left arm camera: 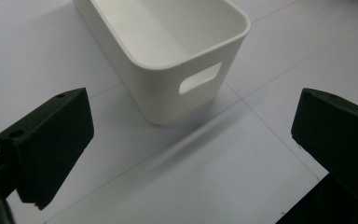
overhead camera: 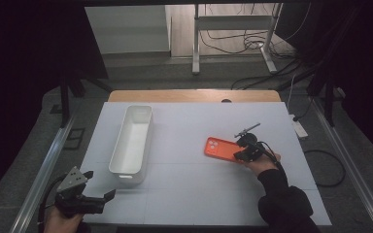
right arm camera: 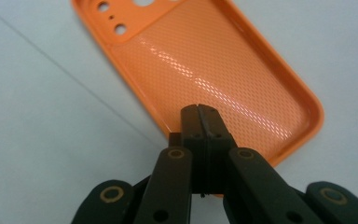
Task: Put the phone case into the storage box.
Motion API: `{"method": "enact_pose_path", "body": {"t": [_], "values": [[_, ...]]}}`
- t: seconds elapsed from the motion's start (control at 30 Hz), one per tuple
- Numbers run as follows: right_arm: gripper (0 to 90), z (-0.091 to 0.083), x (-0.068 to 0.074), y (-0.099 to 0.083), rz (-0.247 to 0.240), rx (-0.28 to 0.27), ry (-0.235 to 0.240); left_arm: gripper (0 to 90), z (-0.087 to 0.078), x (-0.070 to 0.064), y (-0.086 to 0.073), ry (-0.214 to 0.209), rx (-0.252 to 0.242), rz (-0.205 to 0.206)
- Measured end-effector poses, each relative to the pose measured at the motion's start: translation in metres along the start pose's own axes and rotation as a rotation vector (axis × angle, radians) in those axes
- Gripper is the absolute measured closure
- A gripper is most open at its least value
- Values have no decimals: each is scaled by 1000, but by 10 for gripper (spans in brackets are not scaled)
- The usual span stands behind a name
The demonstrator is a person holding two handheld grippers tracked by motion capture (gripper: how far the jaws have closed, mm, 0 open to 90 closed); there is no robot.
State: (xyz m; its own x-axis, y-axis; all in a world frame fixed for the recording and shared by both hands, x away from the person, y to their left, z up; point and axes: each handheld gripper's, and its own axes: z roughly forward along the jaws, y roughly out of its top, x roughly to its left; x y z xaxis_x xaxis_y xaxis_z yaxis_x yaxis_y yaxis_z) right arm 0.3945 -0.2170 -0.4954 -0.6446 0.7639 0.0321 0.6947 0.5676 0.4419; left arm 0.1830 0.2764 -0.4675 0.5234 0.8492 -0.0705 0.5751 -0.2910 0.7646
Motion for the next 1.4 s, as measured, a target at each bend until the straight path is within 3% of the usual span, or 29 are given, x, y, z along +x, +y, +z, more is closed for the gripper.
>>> {"method": "enact_pose_path", "body": {"t": [1.07, 1.4], "values": [[894, 1, 38, -8, -80, 32, 89, 0, 1, 0, 1, -1, 3, 1], [893, 2, 43, -6, -100, 33, 90, 0, 1, 1, 1, -2, 2, 1]]}}
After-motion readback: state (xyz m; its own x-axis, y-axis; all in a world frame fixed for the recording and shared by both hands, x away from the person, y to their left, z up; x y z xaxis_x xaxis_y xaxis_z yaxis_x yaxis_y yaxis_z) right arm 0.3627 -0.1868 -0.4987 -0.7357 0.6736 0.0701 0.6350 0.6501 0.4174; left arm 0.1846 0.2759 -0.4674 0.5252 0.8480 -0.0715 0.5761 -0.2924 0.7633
